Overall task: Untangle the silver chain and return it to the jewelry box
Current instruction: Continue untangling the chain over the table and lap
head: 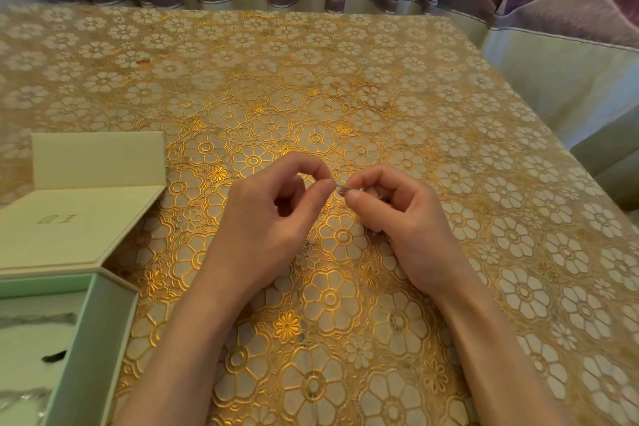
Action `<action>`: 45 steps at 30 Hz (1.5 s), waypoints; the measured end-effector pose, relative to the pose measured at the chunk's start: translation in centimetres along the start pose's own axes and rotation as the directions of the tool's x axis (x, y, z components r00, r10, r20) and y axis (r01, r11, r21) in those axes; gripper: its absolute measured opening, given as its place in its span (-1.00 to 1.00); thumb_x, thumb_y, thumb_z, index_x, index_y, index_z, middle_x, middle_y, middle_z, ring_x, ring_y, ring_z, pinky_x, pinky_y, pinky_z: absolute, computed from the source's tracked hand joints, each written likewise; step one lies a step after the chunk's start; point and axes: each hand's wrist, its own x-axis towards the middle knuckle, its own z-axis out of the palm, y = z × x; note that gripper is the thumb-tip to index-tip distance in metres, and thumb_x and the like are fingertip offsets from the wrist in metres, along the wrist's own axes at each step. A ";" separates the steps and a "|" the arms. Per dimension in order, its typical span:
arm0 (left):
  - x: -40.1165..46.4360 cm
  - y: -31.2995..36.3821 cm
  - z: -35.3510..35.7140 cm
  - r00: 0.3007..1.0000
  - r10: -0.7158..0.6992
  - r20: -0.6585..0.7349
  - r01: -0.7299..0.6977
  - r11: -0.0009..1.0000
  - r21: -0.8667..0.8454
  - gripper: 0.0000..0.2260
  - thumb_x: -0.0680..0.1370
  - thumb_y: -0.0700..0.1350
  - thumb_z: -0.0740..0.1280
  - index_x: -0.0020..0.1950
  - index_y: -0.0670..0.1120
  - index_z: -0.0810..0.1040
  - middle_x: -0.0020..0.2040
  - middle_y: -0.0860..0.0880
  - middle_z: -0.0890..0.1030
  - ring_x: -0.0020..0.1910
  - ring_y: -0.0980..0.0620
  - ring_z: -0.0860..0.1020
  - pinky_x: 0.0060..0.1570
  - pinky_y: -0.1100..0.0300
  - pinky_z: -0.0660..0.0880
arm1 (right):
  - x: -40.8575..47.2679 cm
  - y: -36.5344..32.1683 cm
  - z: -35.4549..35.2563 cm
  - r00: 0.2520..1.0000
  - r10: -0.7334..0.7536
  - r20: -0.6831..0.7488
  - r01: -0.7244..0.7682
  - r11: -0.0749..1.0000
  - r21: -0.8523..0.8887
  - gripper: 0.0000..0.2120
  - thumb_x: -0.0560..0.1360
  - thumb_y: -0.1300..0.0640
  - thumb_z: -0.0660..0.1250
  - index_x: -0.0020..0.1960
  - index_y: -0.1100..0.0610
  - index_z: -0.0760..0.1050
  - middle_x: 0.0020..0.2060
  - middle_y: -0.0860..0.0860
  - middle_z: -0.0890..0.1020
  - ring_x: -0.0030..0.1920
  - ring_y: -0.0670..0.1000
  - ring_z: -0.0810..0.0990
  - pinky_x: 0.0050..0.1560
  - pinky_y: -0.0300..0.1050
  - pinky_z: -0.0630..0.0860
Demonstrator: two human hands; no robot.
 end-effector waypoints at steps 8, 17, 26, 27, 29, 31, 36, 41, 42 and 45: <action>0.0 -0.1 0.0 0.999 -0.016 -0.041 0.016 1.000 0.015 -0.94 0.45 -0.07 0.33 -0.22 0.03 0.51 -0.50 -0.19 0.38 -0.51 0.14 0.22 -0.49 0.36 0.16 | 0.0 0.1 -0.1 1.000 -0.006 -0.019 0.006 1.000 0.004 -0.88 0.37 0.14 0.32 -0.30 -0.03 0.57 -0.45 0.03 0.39 -0.44 -0.07 0.23 -0.43 -0.21 0.14; -0.1 0.0 0.0 0.999 -0.011 -0.035 0.012 0.999 0.031 -0.94 0.47 -0.06 0.28 -0.21 0.04 0.47 -0.40 -0.14 0.47 -0.39 -0.13 0.40 -0.36 0.07 0.32 | 0.1 0.1 0.2 0.999 0.007 -0.045 -0.007 1.000 -0.007 -0.91 0.36 0.17 0.34 -0.30 0.01 0.53 -0.43 0.11 0.31 -0.41 0.02 0.20 -0.44 -0.26 0.17; 0.1 -0.5 0.0 0.997 0.069 -0.044 -0.060 0.980 0.192 -0.90 0.42 -0.01 0.24 -0.24 0.01 0.49 -0.24 0.12 0.50 -0.19 0.16 0.44 -0.15 0.38 0.32 | 0.0 0.0 0.1 0.999 0.012 -0.039 -0.013 1.000 -0.013 -0.94 0.36 0.16 0.30 -0.27 0.05 0.51 -0.52 -0.14 0.41 -0.47 -0.13 0.27 -0.47 -0.30 0.20; 0.1 -0.6 0.0 0.996 0.076 -0.048 -0.064 0.975 0.215 -0.89 0.42 0.00 0.25 -0.23 0.00 0.51 -0.17 0.09 0.52 -0.10 0.14 0.44 -0.09 0.37 0.31 | 0.0 0.0 0.1 0.999 0.010 -0.037 -0.011 1.000 -0.020 -0.95 0.36 0.16 0.30 -0.27 0.05 0.50 -0.54 -0.15 0.41 -0.48 -0.14 0.26 -0.47 -0.30 0.20; 0.1 -0.7 0.0 0.993 0.094 -0.064 -0.076 0.966 0.246 -0.88 0.43 0.01 0.28 -0.20 0.00 0.56 -0.08 0.05 0.53 0.00 0.11 0.43 0.02 0.38 0.28 | 0.0 -0.1 0.2 0.999 0.004 -0.038 -0.005 0.999 -0.034 -0.95 0.36 0.16 0.30 -0.27 0.06 0.50 -0.54 -0.14 0.40 -0.48 -0.13 0.26 -0.47 -0.31 0.19; 0.2 -0.7 0.1 0.988 0.129 -0.080 -0.101 0.953 0.284 -0.88 0.43 0.00 0.31 -0.17 0.00 0.59 -0.02 0.02 0.51 0.04 0.09 0.40 0.11 0.40 0.22 | 0.0 -0.1 0.2 0.999 0.001 -0.040 -0.003 0.999 -0.045 -0.95 0.36 0.16 0.31 -0.28 0.06 0.50 -0.54 -0.13 0.39 -0.47 -0.11 0.25 -0.47 -0.30 0.18; 0.3 -0.7 0.0 0.977 0.196 -0.084 -0.157 0.927 0.339 -0.90 0.43 -0.01 0.35 -0.13 0.01 0.61 0.05 0.01 0.47 0.00 0.06 0.38 0.13 0.38 0.20 | 0.1 -0.1 0.3 0.999 -0.004 -0.038 0.002 0.999 -0.054 -0.94 0.37 0.16 0.30 -0.28 0.06 0.49 -0.54 -0.15 0.40 -0.48 -0.16 0.26 -0.48 -0.36 0.20; 0.3 -0.4 0.1 0.969 0.229 -0.097 -0.180 0.915 0.362 -0.90 0.43 -0.02 0.35 -0.16 -0.02 0.61 -0.04 0.03 0.46 -0.06 0.06 0.35 0.07 0.41 0.21 | 0.1 -0.1 0.3 0.999 -0.006 -0.044 0.003 0.998 -0.059 -0.93 0.37 0.15 0.30 -0.29 0.06 0.48 -0.54 -0.13 0.40 -0.48 -0.16 0.27 -0.47 -0.37 0.21; 0.3 -0.4 0.2 0.969 0.230 -0.085 -0.184 0.912 0.365 -0.89 0.43 -0.02 0.35 -0.16 -0.03 0.61 -0.07 0.03 0.46 -0.07 0.05 0.35 0.06 0.41 0.21 | 0.1 -0.1 0.3 0.999 -0.007 -0.042 0.004 0.998 -0.056 -0.93 0.37 0.15 0.30 -0.29 0.06 0.47 -0.54 -0.13 0.41 -0.48 -0.17 0.27 -0.47 -0.37 0.22; 0.3 -0.4 0.3 0.972 0.228 -0.064 -0.189 0.908 0.373 -0.88 0.44 -0.02 0.34 -0.14 -0.03 0.63 -0.10 0.01 0.47 -0.08 0.03 0.37 0.03 0.41 0.23 | 0.1 -0.1 0.2 1.000 -0.011 -0.029 0.010 0.998 -0.056 -0.93 0.37 0.16 0.30 -0.29 0.06 0.47 -0.54 -0.15 0.42 -0.49 -0.18 0.28 -0.47 -0.38 0.23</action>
